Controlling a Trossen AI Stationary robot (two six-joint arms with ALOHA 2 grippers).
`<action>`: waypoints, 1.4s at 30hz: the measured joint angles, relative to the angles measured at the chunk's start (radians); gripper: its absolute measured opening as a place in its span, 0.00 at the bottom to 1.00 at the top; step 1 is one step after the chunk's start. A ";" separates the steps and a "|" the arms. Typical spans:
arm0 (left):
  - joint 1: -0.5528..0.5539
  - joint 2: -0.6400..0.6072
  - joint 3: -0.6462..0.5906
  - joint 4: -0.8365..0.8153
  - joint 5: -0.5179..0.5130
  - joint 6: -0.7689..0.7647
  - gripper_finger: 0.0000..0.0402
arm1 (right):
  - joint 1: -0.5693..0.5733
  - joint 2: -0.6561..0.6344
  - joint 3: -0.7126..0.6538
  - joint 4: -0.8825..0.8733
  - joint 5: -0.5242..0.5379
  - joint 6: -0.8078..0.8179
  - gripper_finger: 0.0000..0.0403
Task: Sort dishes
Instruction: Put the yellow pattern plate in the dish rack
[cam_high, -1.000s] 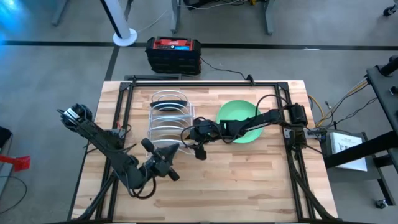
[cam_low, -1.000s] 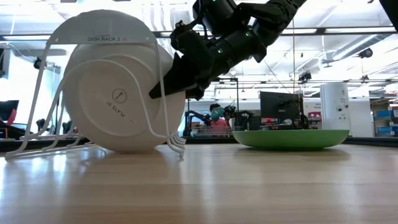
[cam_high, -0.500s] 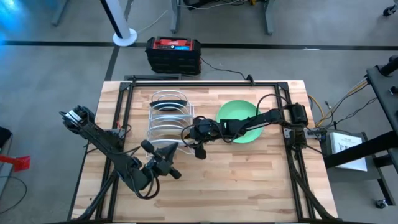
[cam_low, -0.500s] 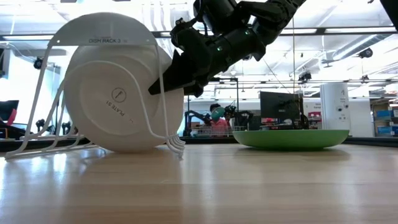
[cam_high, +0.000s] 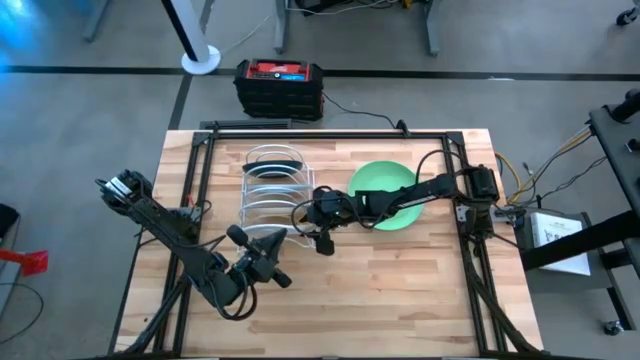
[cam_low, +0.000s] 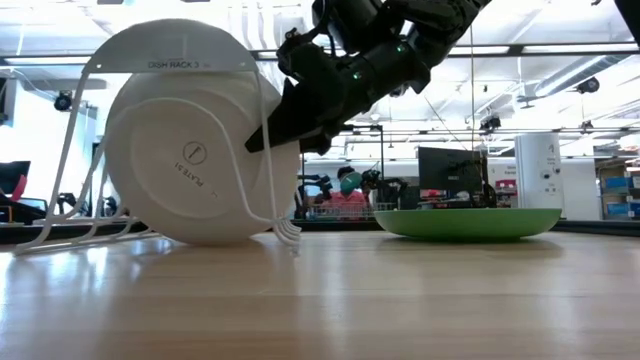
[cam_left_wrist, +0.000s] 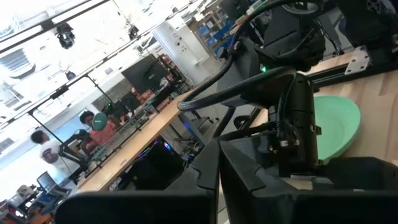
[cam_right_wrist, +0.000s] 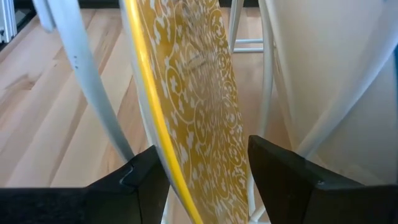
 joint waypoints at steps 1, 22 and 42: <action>0.000 0.000 0.000 0.000 0.000 0.000 0.00 | 0.000 -0.007 0.000 -0.012 0.000 0.000 0.52; 0.000 0.000 -0.029 -0.042 0.005 -0.125 0.00 | 0.002 -0.027 -0.002 -0.042 0.000 -0.022 0.54; 0.030 -0.001 -0.122 -0.040 0.002 -0.272 0.00 | 0.002 -0.036 -0.002 -0.075 0.001 -0.013 0.56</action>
